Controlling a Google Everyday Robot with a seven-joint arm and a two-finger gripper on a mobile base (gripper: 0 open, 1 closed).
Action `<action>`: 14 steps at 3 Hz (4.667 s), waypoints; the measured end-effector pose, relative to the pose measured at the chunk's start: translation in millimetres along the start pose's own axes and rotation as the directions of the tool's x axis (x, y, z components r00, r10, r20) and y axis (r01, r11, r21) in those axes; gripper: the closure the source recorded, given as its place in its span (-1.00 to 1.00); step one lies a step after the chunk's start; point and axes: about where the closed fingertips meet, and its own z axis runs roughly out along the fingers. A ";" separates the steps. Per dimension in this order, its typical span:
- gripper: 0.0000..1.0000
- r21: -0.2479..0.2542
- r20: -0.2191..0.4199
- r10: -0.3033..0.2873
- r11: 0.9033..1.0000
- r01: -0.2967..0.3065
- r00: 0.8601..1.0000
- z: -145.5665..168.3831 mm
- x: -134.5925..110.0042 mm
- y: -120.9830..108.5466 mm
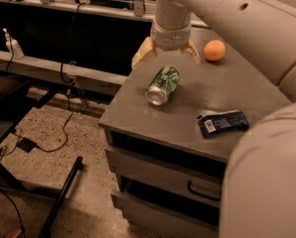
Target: Place green can upright
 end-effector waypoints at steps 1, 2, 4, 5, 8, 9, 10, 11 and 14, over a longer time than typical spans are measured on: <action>-1.00 0.090 -0.051 0.164 0.983 -0.159 0.985 1.8 2.6 -4.7; -1.00 0.135 -0.095 0.307 0.946 -0.294 0.947 11.6 11.9 -3.9; -0.80 0.092 -0.119 0.372 0.927 -0.363 0.920 29.5 18.1 -1.2; -1.00 0.088 -0.115 0.371 0.928 -0.363 0.921 31.2 16.5 -0.6; 0.40 0.074 -0.102 0.367 0.930 -0.361 0.925 38.3 11.0 1.8; 0.87 0.072 -0.099 0.366 0.930 -0.360 0.925 40.2 9.9 2.3; 1.00 0.019 -0.046 0.309 0.951 -0.308 0.950 22.7 9.6 0.5; 1.00 -0.129 0.086 0.199 0.974 -0.187 0.976 -27.1 16.4 -7.8; 1.00 -0.270 0.317 0.017 0.960 0.073 0.948 -69.5 26.0 -7.4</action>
Offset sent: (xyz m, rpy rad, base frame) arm -0.0242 -0.0101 -0.0178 -0.0958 0.1756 -0.4605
